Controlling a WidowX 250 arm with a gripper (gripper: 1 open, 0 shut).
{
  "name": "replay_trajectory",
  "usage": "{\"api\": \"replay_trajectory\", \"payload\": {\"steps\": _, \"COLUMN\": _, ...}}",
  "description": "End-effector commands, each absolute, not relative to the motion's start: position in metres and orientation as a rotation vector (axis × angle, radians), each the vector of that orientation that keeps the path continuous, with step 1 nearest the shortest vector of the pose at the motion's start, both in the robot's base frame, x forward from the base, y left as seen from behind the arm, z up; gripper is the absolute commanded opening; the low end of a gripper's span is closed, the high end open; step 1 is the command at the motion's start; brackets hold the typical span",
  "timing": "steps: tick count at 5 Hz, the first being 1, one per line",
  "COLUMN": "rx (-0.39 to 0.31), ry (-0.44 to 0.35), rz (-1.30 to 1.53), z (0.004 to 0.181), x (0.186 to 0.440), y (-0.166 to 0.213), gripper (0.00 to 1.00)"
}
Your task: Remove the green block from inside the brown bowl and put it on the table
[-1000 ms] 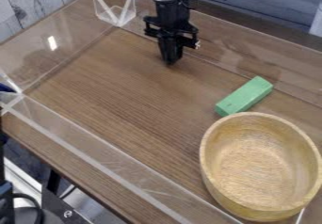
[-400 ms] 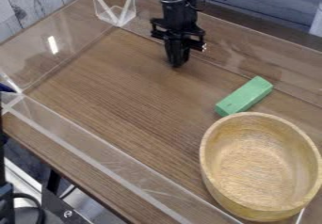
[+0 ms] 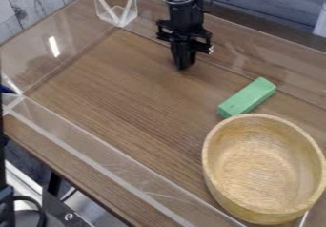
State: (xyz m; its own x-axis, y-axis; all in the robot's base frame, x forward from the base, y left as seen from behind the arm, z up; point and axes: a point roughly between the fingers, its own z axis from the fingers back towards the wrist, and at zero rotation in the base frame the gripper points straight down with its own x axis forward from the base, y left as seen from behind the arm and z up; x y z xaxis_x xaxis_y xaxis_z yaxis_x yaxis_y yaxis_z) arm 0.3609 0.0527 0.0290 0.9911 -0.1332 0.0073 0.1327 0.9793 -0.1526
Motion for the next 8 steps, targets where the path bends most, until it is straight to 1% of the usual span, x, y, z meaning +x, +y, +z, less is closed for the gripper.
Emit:
{"api": "replay_trajectory", "payload": {"steps": 1, "rx": -0.131, "ry": -0.09, "rz": -0.15, "z": 0.063, "x": 0.3706, "y": 0.0489, "gripper": 0.0}}
{"api": "replay_trajectory", "payload": {"steps": 4, "rx": -0.145, "ry": -0.091, "rz": -0.145, "z": 0.0695, "x": 0.3671, "y": 0.0478, "gripper": 0.0}}
{"api": "replay_trajectory", "payload": {"steps": 8, "rx": -0.15, "ry": -0.075, "rz": -0.143, "z": 0.0648, "x": 0.3666, "y": 0.0459, "gripper": 0.0}}
